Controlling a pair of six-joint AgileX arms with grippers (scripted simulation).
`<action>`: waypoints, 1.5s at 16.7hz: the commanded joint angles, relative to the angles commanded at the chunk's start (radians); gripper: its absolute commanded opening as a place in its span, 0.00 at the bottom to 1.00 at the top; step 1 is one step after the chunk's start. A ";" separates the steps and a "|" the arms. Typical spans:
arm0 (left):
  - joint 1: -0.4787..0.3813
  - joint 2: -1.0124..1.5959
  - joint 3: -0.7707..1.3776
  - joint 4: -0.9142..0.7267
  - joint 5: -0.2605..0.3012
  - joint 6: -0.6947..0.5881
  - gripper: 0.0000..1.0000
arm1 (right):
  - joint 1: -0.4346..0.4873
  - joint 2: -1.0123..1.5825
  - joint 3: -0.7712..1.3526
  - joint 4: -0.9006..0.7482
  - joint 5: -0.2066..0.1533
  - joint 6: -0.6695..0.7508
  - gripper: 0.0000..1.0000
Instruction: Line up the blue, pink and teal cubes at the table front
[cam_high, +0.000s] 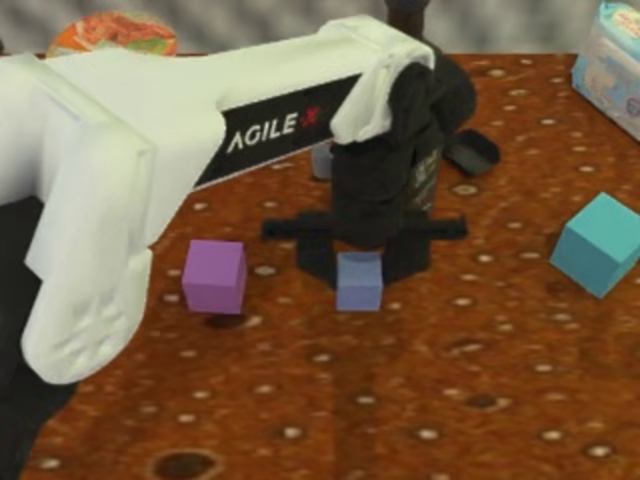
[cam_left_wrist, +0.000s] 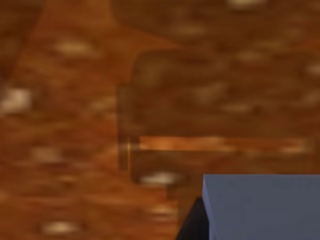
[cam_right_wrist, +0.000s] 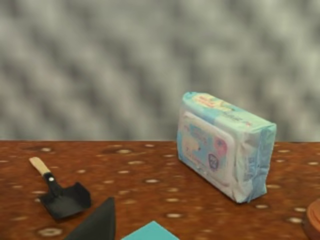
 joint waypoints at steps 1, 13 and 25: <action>-0.065 -0.006 -0.001 -0.004 -0.002 -0.068 0.00 | 0.000 0.000 0.000 0.000 0.000 0.000 1.00; -0.250 -0.029 -0.040 0.035 -0.010 -0.252 0.00 | 0.000 0.000 0.000 0.000 0.000 0.000 1.00; -0.251 0.021 -0.186 0.233 -0.010 -0.256 0.15 | 0.000 0.000 0.000 0.000 0.000 0.000 1.00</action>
